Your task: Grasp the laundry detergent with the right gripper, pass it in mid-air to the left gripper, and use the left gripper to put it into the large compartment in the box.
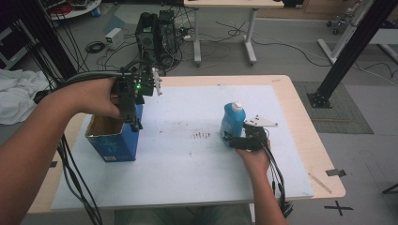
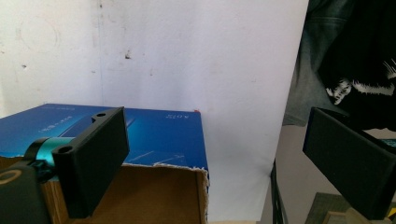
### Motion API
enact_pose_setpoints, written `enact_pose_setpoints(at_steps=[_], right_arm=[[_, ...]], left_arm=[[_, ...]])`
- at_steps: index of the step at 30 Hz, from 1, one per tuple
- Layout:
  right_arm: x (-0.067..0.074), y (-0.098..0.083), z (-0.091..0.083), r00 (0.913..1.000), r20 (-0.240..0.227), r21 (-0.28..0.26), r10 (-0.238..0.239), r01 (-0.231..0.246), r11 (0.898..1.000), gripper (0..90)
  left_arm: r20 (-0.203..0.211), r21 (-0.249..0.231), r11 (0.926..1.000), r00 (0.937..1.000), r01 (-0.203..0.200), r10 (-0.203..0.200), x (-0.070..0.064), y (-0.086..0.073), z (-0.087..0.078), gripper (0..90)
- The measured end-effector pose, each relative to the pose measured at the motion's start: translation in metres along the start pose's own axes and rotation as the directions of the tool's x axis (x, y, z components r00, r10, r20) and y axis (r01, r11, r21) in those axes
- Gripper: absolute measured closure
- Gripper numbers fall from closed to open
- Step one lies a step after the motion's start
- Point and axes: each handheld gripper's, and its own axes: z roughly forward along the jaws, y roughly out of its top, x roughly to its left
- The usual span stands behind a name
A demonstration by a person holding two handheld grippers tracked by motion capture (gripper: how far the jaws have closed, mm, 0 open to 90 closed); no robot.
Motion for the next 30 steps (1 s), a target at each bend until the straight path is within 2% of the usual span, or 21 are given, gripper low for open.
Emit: enact_pose_setpoints(at_steps=[6, 9, 11, 14, 15, 17, 18, 19, 20, 28, 29, 30], right_arm=[[0.003, 0.000, 0.006, 1.0000, 0.006, -0.013, 0.005, -0.005, 1.000, 11.7], [0.003, 0.001, 0.009, 0.9999, 0.011, -0.020, -0.009, 0.009, 1.000, 11.7], [0.005, 0.001, 0.011, 0.9998, 0.014, -0.031, 0.013, -0.012, 0.999, 11.7], [0.007, 0.001, 0.012, 0.9997, 0.020, -0.025, 0.015, -0.014, 1.000, 11.7], [0.005, 0.001, 0.013, 0.9996, 0.028, -0.036, 0.000, 0.001, 0.999, 11.7], [0.006, 0.001, 0.013, 0.9996, 0.017, -0.027, 0.024, -0.024, 0.999, 11.8], [0.005, 0.001, 0.014, 0.9997, 0.022, -0.041, 0.007, -0.006, 0.999, 11.8], [0.005, 0.001, 0.014, 0.9998, 0.016, -0.039, 0.011, -0.010, 0.999, 11.9], [0.005, 0.001, 0.014, 0.9998, 0.017, -0.041, 0.011, -0.011, 0.999, 12.0], [0.006, 0.001, 0.013, 0.9998, 0.017, -0.038, 0.009, -0.008, 0.999, 19.0], [0.006, 0.001, 0.015, 0.9993, 0.038, -0.063, 0.001, 0.002, 0.998, 19.0], [0.007, 0.001, 0.015, 0.9994, 0.032, -0.050, 0.013, -0.011, 0.999, 19.1]], left_arm=[[0.002, 0.004, 1.0000, 1.0000, 0.003, -0.003, 0.001, 0.001, 0.002, 7.0], [-0.003, 0.008, 1.0000, 1.0000, 0.002, -0.002, 0.001, 0.001, 0.003, 7.0], [0.001, 0.014, 0.9999, 1.0000, 0.003, -0.003, 0.001, 0.001, 0.003, 7.0], [0.000, 0.011, 0.9999, 1.0000, 0.002, -0.002, 0.001, 0.001, 0.003, 7.0], [0.002, 0.012, 0.9999, 1.0000, 0.004, -0.004, 0.001, 0.001, 0.003, 7.0], [0.005, 0.012, 0.9999, 1.0000, 0.002, -0.002, 0.001, 0.001, 0.004, 7.0], [0.005, 0.015, 0.9999, 1.0000, 0.002, -0.002, 0.001, 0.001, 0.004, 7.0], [0.009, 0.008, 0.9999, 0.9999, 0.012, -0.012, 0.001, 0.001, 0.005, 7.0], [0.003, 0.014, 0.9999, 1.0000, 0.002, -0.002, 0.002, 0.001, 0.004, 7.0], [0.008, 0.020, 0.9998, 1.0000, -0.001, 0.001, 0.003, 0.002, 0.007, 7.0], [0.010, 0.021, 0.9998, 1.0000, 0.000, 0.000, 0.003, 0.002, 0.007, 7.0], [0.008, 0.023, 0.9997, 1.0000, -0.001, 0.001, 0.003, 0.003, 0.007, 7.0]])
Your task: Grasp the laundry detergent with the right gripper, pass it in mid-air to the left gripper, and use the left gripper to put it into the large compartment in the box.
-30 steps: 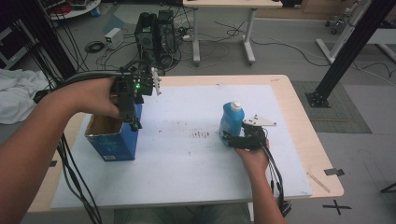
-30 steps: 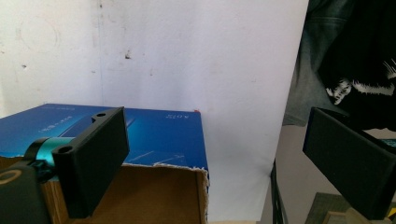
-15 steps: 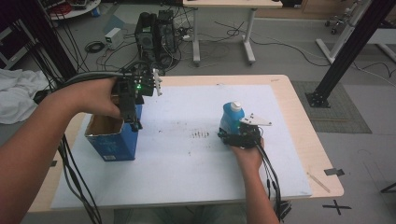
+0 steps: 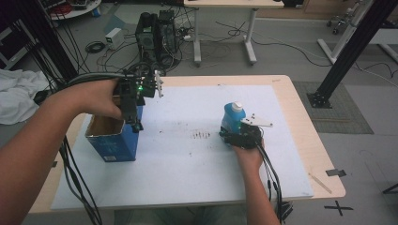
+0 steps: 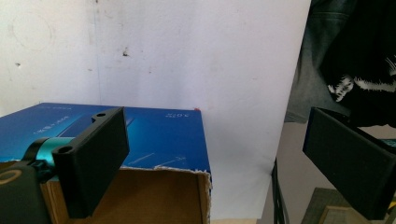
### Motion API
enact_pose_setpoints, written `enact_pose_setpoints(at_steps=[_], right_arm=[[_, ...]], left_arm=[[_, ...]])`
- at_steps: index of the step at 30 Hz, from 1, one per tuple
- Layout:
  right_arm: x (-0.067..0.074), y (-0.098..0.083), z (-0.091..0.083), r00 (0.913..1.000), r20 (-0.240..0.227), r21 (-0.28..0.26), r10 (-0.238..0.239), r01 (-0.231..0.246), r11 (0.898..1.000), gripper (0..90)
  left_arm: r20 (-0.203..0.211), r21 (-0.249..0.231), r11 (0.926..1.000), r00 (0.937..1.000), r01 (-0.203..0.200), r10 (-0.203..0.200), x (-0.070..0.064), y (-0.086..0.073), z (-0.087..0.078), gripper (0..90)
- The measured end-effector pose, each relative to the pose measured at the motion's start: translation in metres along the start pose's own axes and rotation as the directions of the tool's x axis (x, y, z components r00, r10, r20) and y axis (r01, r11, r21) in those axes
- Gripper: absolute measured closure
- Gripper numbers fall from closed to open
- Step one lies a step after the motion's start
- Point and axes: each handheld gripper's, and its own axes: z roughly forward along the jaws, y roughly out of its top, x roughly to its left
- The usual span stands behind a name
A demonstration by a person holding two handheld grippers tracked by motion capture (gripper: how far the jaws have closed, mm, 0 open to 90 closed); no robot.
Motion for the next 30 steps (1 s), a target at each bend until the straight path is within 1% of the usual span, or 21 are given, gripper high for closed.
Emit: enact_pose_setpoints(at_steps=[2, 3, 4, 5, 6, 7, 8, 9, 10, 13, 16, 17, 18, 19, 20, 23, 24, 26, 27, 29, 30], right_arm=[[-0.0009, -0.0005, 0.0003, 1.0000, 0.003, 0.006, -0.005, 0.005, 1.000, 19.2], [-0.0012, -0.0005, 0.0007, 1.0000, 0.002, 0.001, 0.000, 0.000, 1.000, 20.4], [-0.0019, -0.0003, 0.0004, 1.0000, 0.004, -0.001, -0.007, 0.007, 1.000, 24.0], [-0.0018, -0.0004, 0.0012, 0.9999, 0.005, -0.018, -0.009, 0.009, 1.000, 24.1], [-0.0018, -0.0004, 0.0012, 0.9999, 0.005, -0.018, -0.009, 0.009, 1.000, 24.1], [-0.0016, 0.0000, 0.0003, 0.9998, 0.004, -0.004, -0.019, 0.019, 1.000, 24.1], [-0.0017, -0.0002, 0.0009, 0.9998, 0.013, -0.010, -0.014, 0.014, 1.000, 24.7], [-0.0010, -0.0005, 0.0009, 1.0000, 0.002, 0.002, 0.004, -0.004, 1.000, 24.8], [-0.0016, -0.0004, 0.0008, 0.9999, 0.009, 0.009, -0.008, 0.008, 1.000, 25.1], [-0.0019, -0.0006, 0.0015, 0.9996, 0.020, -0.012, -0.021, 0.021, 1.000, 26.5], [-0.0005, -0.0004, 0.0005, 0.9999, 0.015, -0.002, -0.002, 0.002, 1.000, 30.0], [-0.0003, -0.0004, 0.0015, 0.9998, 0.020, -0.022, 0.000, 0.001, 1.000, 30.2], [0.0001, -0.0005, 0.0006, 0.9997, 0.023, -0.010, -0.005, 0.005, 1.000, 31.5], [-0.0006, -0.0004, 0.0007, 0.9995, 0.026, -0.016, -0.021, 0.021, 1.000, 32.2], [0.0020, -0.0008, 0.0008, 0.9997, 0.024, -0.019, -0.002, 0.003, 1.000, 32.5], [0.0018, -0.0007, 0.0001, 0.9997, 0.023, -0.011, 0.000, 0.000, 1.000, 33.0], [0.0020, -0.0011, 0.0008, 0.9994, 0.031, -0.020, -0.015, 0.016, 1.000, 34.2], [0.0027, -0.0011, 0.0004, 0.9996, 0.027, -0.014, -0.009, 0.009, 1.000, 35.1], [0.0034, -0.0013, 0.0005, 0.9995, 0.031, -0.022, -0.007, 0.007, 1.000, 36.1], [0.0036, -0.0013, 0.0002, 0.9990, 0.033, -0.018, -0.030, 0.031, 0.999, 38.6], [0.0066, -0.0018, 0.0003, 0.9988, 0.045, -0.029, -0.019, 0.020, 0.999, 40.0]], left_arm=[[0.004, -0.007, 1.0000, 1.0000, 0.007, -0.007, 0.0000, 0.0003, 0.0006, 7.0], [0.000, -0.002, 1.0000, 1.0000, -0.001, 0.001, 0.0006, 0.0004, 0.0004, 7.0], [0.004, -0.002, 1.0000, 1.0000, -0.001, 0.001, 0.0010, 0.0003, 0.0008, 7.0], [0.001, 0.002, 1.0000, 1.0000, 0.001, -0.001, 0.0012, 0.0005, 0.0010, 7.0], [0.001, 0.002, 1.0000, 1.0000, 0.001, -0.001, 0.0012, 0.0005, 0.0010, 7.0], [0.006, -0.002, 0.9999, 0.9999, 0.010, -0.010, 0.0022, 0.0003, 0.0021, 7.0], [0.003, 0.000, 1.0000, 1.0000, 0.005, -0.005, 0.0032, 0.0003, 0.0022, 7.0], [0.006, 0.002, 1.0000, 1.0000, 0.004, -0.004, 0.0036, 0.0005, 0.0023, 7.0], [0.006, 0.001, 1.0000, 1.0000, 0.006, -0.006, 0.0040, 0.0006, 0.0028, 7.0], [0.009, 0.001, 1.0000, 0.9999, 0.007, -0.007, 0.0050, 0.0012, 0.0036, 7.0], [0.010, 0.003, 0.9999, 0.9999, 0.011, -0.011, 0.0057, 0.0011, 0.0040, 7.0], [0.010, 0.004, 0.9999, 0.9999, 0.010, -0.010, 0.0057, 0.0010, 0.0040, 7.0], [0.008, 0.006, 0.9999, 0.9999, 0.009, -0.009, 0.0056, 0.0009, 0.0038, 7.0], [0.000, 0.004, 1.0000, 1.0000, 0.006, -0.006, 0.0054, 0.0006, 0.0039, 7.0], [0.007, 0.001, 1.0000, 1.0000, 0.006, -0.006, 0.0056, 0.0002, 0.0041, 7.0], [0.004, 0.000, 0.9999, 0.9999, 0.010, -0.010, 0.0058, -0.0004, 0.0037, 7.0], [0.007, -0.006, 0.9999, 0.9999, 0.013, -0.013, 0.0059, -0.0007, 0.0039, 7.0], [0.005, -0.005, 0.9999, 0.9999, 0.011, -0.011, 0.0061, -0.0006, 0.0043, 7.0], [0.005, -0.001, 1.0000, 0.9999, 0.009, -0.009, 0.0060, -0.0005, 0.0049, 7.0], [0.005, -0.005, 0.9999, 0.9999, 0.015, -0.015, 0.0055, -0.0004, 0.0055, 7.0], [0.006, -0.005, 0.9999, 0.9998, 0.016, -0.016, 0.0054, -0.0003, 0.0054, 7.0]])
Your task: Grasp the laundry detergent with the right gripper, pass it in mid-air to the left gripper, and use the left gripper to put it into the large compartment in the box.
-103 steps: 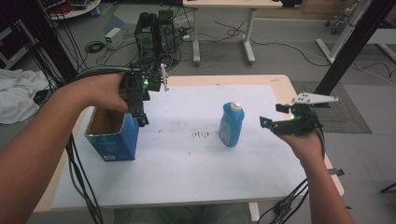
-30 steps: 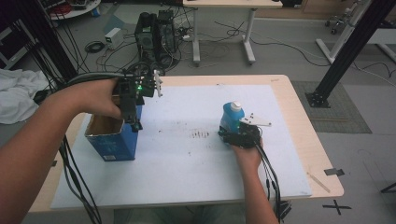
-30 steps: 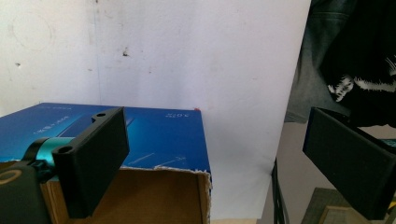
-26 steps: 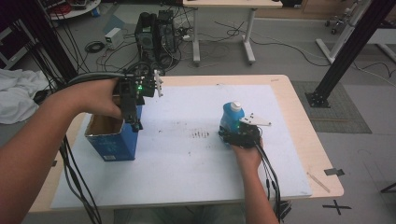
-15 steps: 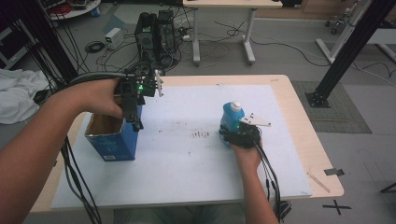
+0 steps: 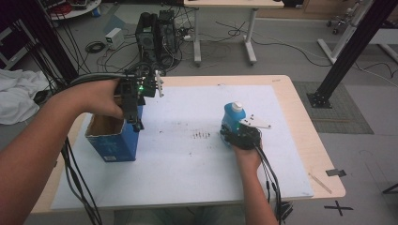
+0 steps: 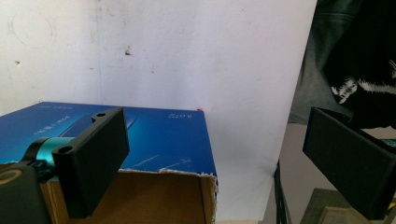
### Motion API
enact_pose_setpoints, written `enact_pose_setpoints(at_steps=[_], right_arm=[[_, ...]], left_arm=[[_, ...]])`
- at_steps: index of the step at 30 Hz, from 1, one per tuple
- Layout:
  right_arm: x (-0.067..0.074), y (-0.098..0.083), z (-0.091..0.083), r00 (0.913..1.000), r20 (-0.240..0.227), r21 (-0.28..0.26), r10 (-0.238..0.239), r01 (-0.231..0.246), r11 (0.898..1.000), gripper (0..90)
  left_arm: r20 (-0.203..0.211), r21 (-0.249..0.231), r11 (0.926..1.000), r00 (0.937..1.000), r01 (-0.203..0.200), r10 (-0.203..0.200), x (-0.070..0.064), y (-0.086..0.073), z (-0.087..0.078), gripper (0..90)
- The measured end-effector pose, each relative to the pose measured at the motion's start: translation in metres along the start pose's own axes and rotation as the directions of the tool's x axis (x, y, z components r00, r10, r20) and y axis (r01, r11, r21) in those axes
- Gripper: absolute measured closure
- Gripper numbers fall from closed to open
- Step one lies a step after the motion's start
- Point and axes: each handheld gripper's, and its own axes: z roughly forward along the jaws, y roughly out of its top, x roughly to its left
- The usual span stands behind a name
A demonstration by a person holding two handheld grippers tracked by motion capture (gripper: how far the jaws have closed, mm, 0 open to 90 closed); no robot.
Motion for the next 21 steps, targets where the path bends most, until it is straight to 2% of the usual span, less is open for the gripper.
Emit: enact_pose_setpoints(at_steps=[3, 4, 5, 6, 8, 10, 11, 12, 14, 15, 16, 18, 19, 20, 21], right_arm=[[0.001, 0.000, -0.001, 0.9998, 0.009, 0.002, -0.017, 0.017, 1.000, 41.3], [0.001, 0.000, -0.002, 0.9988, 0.014, 0.012, -0.046, 0.046, 0.999, 42.2], [0.002, 0.000, -0.002, 0.9988, 0.023, -0.004, -0.043, 0.043, 0.999, 43.0], [0.003, 0.000, -0.003, 0.9989, 0.022, 0.005, -0.043, 0.042, 0.999, 43.7], [0.003, 0.001, -0.003, 0.9973, 0.024, -0.004, -0.070, 0.070, 0.998, 44.7], [0.004, 0.000, -0.003, 0.9972, 0.024, -0.007, -0.070, 0.071, 0.997, 44.7], [0.004, 0.001, -0.005, 0.9978, 0.021, -0.001, -0.063, 0.063, 0.998, 44.7], [0.002, 0.002, -0.006, 0.9988, 0.010, -0.028, -0.047, 0.047, 0.998, 44.8], [0.000, 0.004, -0.010, 0.9991, -0.007, -0.025, -0.041, 0.041, 0.999, 44.8], [0.000, 0.004, -0.010, 0.9991, -0.007, -0.025, -0.041, 0.041, 0.999, 44.8], [-0.001, 0.006, -0.012, 0.9988, -0.013, -0.048, -0.047, 0.046, 0.998, 44.8], [-0.004, 0.010, -0.018, 0.9976, -0.043, -0.048, -0.054, 0.052, 0.998, 44.7], [-0.006, 0.014, -0.022, 0.9937, -0.046, -0.062, -0.102, 0.099, 0.993, 44.7], [-0.006, 0.014, -0.022, 0.9937, -0.046, -0.062, -0.102, 0.099, 0.993, 44.7], [-0.007, 0.016, -0.024, 0.9910, -0.050, -0.064, -0.124, 0.121, 0.991, 44.8]], left_arm=[[-0.002, -0.001, 1.0000, 1.0000, -0.001, 0.001, 0.000, 0.000, 0.000, 7.0], [-0.003, -0.001, 1.0000, 1.0000, -0.002, 0.002, 0.000, 0.000, 0.000, 7.0], [-0.003, 0.000, 1.0000, 1.0000, -0.001, 0.001, 0.000, 0.000, 0.000, 7.0], [-0.002, 0.000, 1.0000, 1.0000, -0.001, 0.001, 0.000, 0.001, 0.000, 7.0], [-0.002, 0.006, 0.9999, 1.0000, -0.008, 0.008, 0.000, 0.001, -0.001, 7.0], [-0.002, 0.000, 1.0000, 1.0000, -0.009, 0.009, 0.000, 0.002, -0.001, 7.0], [0.001, 0.000, 1.0000, 1.0000, -0.008, 0.008, 0.000, 0.003, -0.002, 7.0], [-0.002, -0.003, 1.0000, 1.0000, -0.008, 0.008, 0.000, 0.003, -0.002, 7.0], [-0.001, -0.008, 1.0000, 1.0000, -0.003, 0.003, 0.000, 0.004, -0.002, 7.0], [-0.005, -0.003, 0.9999, 0.9999, -0.010, 0.010, 0.000, 0.005, -0.003, 7.0], [-0.004, -0.004, 0.9999, 0.9999, -0.012, 0.012, 0.000, 0.006, -0.004, 7.0], [-0.009, -0.008, 0.9999, 0.9999, -0.015, 0.015, 0.000, 0.008, -0.005, 7.0], [-0.006, -0.010, 0.9998, 0.9999, -0.016, 0.016, 0.000, 0.009, -0.006, 7.0], [-0.008, -0.013, 0.9996, 0.9997, -0.023, 0.023, 0.000, 0.010, -0.006, 7.0], [-0.001, -0.014, 0.9995, 0.9996, -0.028, 0.028, 0.000, 0.011, -0.006, 7.0]])
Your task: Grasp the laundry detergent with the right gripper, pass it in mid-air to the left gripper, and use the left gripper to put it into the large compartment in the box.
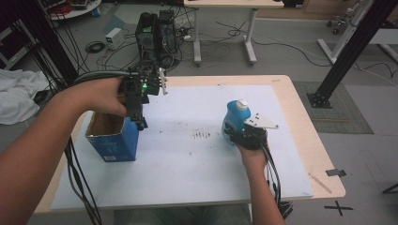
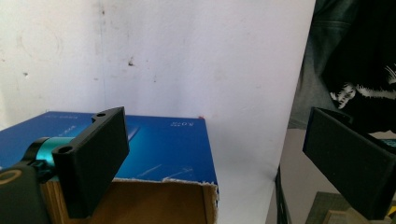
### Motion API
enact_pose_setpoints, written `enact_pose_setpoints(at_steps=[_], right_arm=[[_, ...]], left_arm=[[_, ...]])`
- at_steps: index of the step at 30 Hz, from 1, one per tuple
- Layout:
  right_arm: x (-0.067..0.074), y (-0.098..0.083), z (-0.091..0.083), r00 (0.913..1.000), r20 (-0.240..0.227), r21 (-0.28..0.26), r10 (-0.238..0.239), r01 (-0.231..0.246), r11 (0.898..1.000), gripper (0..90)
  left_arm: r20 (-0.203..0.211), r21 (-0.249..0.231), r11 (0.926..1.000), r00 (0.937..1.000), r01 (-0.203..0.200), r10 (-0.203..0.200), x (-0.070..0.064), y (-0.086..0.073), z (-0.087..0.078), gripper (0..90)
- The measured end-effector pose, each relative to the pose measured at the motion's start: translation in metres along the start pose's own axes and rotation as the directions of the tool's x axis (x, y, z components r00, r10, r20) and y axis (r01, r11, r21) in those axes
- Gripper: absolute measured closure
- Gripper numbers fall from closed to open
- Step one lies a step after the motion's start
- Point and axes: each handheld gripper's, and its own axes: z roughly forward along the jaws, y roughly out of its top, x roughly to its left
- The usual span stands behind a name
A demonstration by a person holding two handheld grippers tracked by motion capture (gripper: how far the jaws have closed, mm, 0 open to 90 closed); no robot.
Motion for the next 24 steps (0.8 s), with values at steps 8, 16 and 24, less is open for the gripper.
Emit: enact_pose_setpoints(at_steps=[8, 16, 24], right_arm=[[0.006, 0.016, -0.013, 0.9817, -0.190, 0.043, 0.018, -0.010, 0.999, 44.6], [0.013, 0.027, -0.014, 0.9335, -0.347, 0.034, -0.091, 0.109, 0.993, 44.5], [0.023, 0.029, -0.011, 0.8525, -0.509, 0.035, -0.117, 0.157, 0.987, 44.5]], left_arm=[[0.002, -0.001, 0.9997, 0.9997, -0.025, 0.025, -0.005, 0.011, 0.002, 7.0], [-0.007, -0.003, 0.9993, 0.9993, -0.038, 0.038, -0.010, 0.020, 0.004, 7.0], [0.012, 0.005, 0.9980, 0.9979, -0.064, 0.064, -0.016, 0.029, 0.012, 7.0]])
